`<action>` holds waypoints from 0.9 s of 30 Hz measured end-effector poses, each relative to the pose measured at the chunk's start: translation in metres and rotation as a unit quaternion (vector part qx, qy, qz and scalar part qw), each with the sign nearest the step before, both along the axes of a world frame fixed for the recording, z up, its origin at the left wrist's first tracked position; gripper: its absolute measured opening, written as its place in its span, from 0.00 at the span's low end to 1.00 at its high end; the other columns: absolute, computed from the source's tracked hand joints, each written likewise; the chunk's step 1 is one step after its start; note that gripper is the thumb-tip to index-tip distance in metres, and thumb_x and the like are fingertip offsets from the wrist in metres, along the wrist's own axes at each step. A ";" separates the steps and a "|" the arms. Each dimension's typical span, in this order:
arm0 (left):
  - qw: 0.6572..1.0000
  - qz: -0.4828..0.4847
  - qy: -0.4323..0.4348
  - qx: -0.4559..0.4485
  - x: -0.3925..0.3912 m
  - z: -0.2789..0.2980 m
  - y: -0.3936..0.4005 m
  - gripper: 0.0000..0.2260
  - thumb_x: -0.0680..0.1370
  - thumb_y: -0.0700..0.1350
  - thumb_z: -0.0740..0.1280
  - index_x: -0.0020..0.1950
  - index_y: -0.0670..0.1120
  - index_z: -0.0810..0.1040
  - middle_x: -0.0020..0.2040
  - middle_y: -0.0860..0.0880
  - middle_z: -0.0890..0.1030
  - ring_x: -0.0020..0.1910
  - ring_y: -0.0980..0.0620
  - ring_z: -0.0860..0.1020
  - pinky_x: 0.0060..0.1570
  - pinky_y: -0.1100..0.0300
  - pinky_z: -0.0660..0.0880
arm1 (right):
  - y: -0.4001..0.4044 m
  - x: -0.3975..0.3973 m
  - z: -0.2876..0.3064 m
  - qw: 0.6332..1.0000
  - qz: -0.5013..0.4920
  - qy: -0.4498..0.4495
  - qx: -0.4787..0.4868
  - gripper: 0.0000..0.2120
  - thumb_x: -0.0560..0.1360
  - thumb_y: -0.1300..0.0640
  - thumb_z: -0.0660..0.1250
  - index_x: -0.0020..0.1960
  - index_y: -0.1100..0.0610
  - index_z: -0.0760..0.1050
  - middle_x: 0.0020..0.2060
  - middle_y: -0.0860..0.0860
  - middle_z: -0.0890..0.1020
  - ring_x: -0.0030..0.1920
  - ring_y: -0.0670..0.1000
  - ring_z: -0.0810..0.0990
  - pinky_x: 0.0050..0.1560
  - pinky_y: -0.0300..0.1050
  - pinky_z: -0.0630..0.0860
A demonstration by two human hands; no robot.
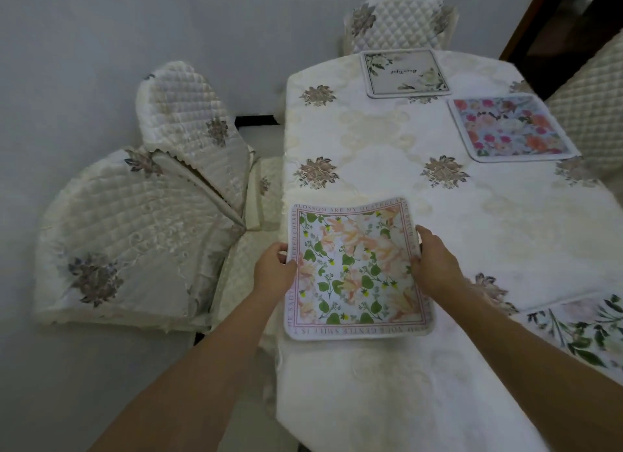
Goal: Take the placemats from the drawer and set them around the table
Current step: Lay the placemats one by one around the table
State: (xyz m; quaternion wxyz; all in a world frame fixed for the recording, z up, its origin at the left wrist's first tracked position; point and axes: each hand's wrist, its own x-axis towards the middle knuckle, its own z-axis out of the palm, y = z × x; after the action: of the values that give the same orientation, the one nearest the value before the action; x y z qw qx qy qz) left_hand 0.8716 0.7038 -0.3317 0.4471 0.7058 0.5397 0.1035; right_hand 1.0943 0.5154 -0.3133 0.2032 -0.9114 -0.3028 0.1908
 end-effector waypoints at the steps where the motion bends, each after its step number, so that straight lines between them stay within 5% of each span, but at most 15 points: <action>1: 1.000 -0.007 0.010 -0.004 -0.001 -0.005 0.006 0.09 0.77 0.37 0.67 0.54 0.48 0.75 0.39 0.52 0.77 0.35 0.57 0.76 0.32 0.64 0.69 | 0.003 0.000 -0.007 1.000 -0.007 0.005 -0.004 0.26 0.76 0.60 0.62 0.72 0.52 0.61 0.59 0.56 0.74 0.52 0.60 0.79 0.50 0.56 0.78; 5: 0.998 -0.035 0.056 -0.017 -0.010 -0.025 0.018 0.15 0.77 0.38 0.68 0.63 0.48 0.76 0.42 0.52 0.77 0.38 0.56 0.76 0.34 0.64 0.70 | -0.001 -0.004 -0.032 0.998 -0.023 0.023 -0.046 0.27 0.75 0.61 0.62 0.73 0.52 0.61 0.60 0.58 0.73 0.52 0.62 0.79 0.50 0.57 0.78; 9: 0.995 -0.063 0.074 0.005 -0.020 -0.037 0.015 0.16 0.76 0.39 0.69 0.63 0.47 0.77 0.42 0.52 0.78 0.40 0.54 0.77 0.34 0.66 0.69 | -0.013 -0.015 -0.051 0.996 -0.020 0.025 -0.079 0.31 0.75 0.62 0.64 0.76 0.53 0.59 0.62 0.59 0.69 0.51 0.63 0.78 0.49 0.54 0.76; 13: 0.996 -0.050 0.078 -0.009 -0.016 -0.037 0.014 0.12 0.76 0.38 0.69 0.58 0.50 0.76 0.41 0.51 0.79 0.41 0.51 0.79 0.41 0.54 0.79 | -0.007 -0.012 -0.054 0.998 -0.031 0.025 -0.051 0.30 0.75 0.66 0.62 0.75 0.51 0.61 0.60 0.58 0.71 0.44 0.58 0.76 0.45 0.51 0.76; 20: 0.993 -0.077 0.082 0.038 0.004 -0.036 0.031 0.14 0.77 0.37 0.67 0.61 0.49 0.74 0.39 0.50 0.77 0.37 0.54 0.76 0.32 0.63 0.69 | 0.008 0.015 -0.049 0.999 -0.008 0.019 -0.025 0.28 0.76 0.66 0.61 0.75 0.53 0.62 0.60 0.57 0.73 0.52 0.61 0.78 0.52 0.54 0.76; 27: 0.992 -0.085 0.074 0.054 0.002 -0.044 0.024 0.14 0.77 0.39 0.67 0.63 0.48 0.75 0.40 0.52 0.78 0.38 0.55 0.77 0.34 0.65 0.70 | 0.003 0.018 -0.055 0.999 -0.007 0.033 -0.042 0.28 0.76 0.66 0.62 0.74 0.52 0.61 0.61 0.58 0.73 0.54 0.61 0.78 0.52 0.52 0.74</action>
State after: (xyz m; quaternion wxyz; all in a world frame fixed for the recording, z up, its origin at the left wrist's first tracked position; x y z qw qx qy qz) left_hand 0.8737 0.7276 -0.3756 0.3745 0.7778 0.5031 0.0416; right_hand 1.1127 0.5188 -0.3685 0.1758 -0.9144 -0.2810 0.2322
